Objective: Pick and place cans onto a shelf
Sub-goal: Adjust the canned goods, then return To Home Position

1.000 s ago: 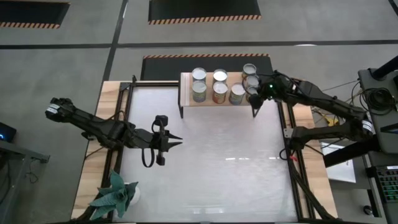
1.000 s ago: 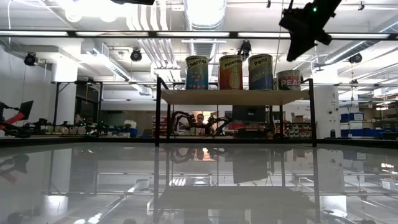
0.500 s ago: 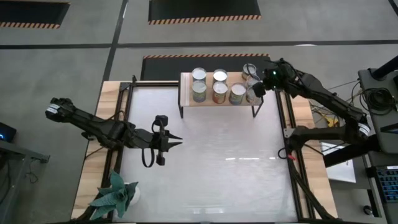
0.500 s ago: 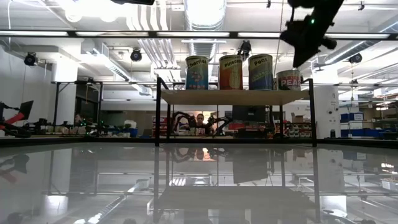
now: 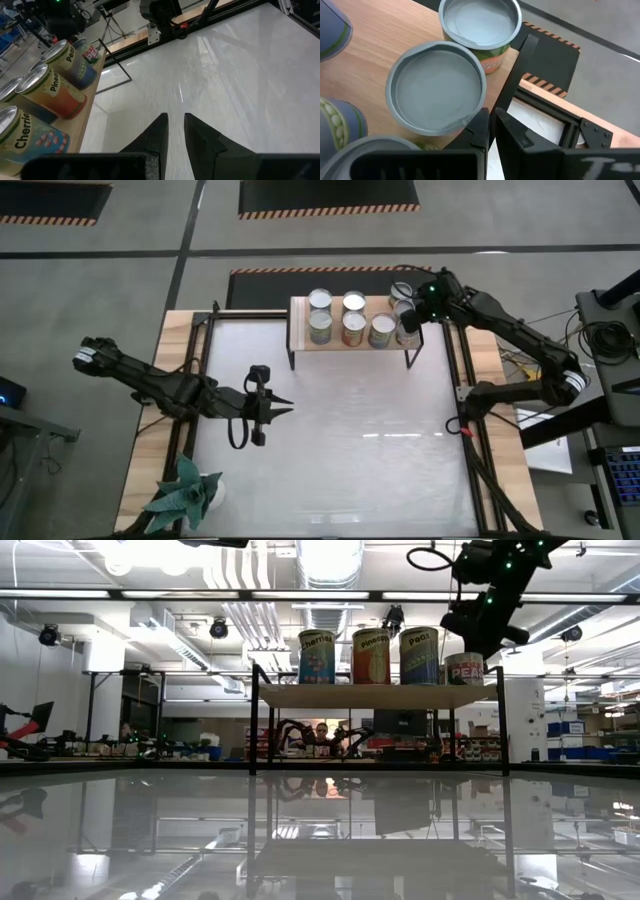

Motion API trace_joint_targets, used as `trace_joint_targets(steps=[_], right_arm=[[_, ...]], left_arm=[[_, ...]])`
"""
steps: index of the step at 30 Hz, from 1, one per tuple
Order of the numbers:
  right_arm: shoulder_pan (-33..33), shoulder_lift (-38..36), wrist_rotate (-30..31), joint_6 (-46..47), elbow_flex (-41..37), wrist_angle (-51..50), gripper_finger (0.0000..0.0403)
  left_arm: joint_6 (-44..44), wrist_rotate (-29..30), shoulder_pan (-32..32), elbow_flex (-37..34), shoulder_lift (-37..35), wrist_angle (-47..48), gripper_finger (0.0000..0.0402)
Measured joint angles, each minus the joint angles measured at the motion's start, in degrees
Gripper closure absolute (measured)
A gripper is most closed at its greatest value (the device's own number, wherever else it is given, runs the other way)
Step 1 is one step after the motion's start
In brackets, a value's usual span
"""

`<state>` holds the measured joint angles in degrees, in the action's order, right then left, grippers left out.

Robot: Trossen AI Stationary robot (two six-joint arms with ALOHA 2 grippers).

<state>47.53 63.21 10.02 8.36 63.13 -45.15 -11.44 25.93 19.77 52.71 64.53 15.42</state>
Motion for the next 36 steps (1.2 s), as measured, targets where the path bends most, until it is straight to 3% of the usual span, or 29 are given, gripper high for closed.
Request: trace_joint_targets(steps=[9,15,20,23,30,36], right_arm=[[0.0,-0.7,0.0,0.0,0.0,0.0,0.0385],[-2.5,-7.5,-3.3,-0.3,-0.2,1.5,0.0385],[-10.8,-18.7,-12.1,-3.4,-6.0,8.8,0.0385],[-18.1,-26.2,-14.8,-6.8,-11.8,15.1,0.0385],[-33.8,-41.5,-13.9,-11.5,-26.8,27.9,0.0385],[-39.5,-50.4,-13.2,-15.9,-38.1,37.3,0.0385]], left_arm=[[0.0,0.0,0.0,0.0,0.0,0.0,0.0358],[0.0,-0.1,0.4,0.0,-0.3,3.0,0.0358],[-1.1,-7.7,1.2,-0.7,-2.4,3.8,0.0360],[-4.2,-10.7,1.3,-3.7,-4.9,-0.8,0.0362],[-5.2,-10.1,1.2,-12.8,-16.5,-10.1,0.0362],[-4.4,-10.0,1.2,-21.2,-27.3,-14.7,0.0362]])
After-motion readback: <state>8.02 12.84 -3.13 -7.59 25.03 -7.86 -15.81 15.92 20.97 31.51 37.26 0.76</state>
